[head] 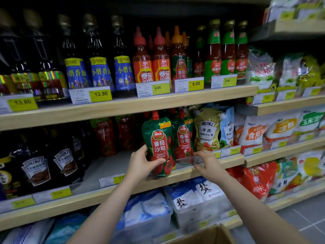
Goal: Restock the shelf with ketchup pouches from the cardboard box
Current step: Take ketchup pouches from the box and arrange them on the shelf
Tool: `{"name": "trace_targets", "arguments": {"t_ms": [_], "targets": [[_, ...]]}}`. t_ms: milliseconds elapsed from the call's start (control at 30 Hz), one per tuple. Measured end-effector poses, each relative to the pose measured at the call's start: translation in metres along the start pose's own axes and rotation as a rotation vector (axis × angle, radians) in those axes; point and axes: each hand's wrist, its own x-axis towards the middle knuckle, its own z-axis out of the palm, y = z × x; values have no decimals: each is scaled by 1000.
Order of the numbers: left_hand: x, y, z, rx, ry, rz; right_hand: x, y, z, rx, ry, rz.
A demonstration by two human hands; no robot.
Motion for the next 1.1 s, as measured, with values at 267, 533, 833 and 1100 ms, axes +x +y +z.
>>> {"name": "trace_targets", "arguments": {"t_ms": [267,533,833,1100], "targets": [[-7,-4,5,-12,17,-5,4,1,2,-41,8,-9],[-33,-17,1,-1,118,-10,7,5,8,-48,37,-14],[13,-3,-12,117,211,110,5,6,6,-33,21,-15],[31,-37,4,126,16,-88,5,11,8,-37,52,-59]]}}
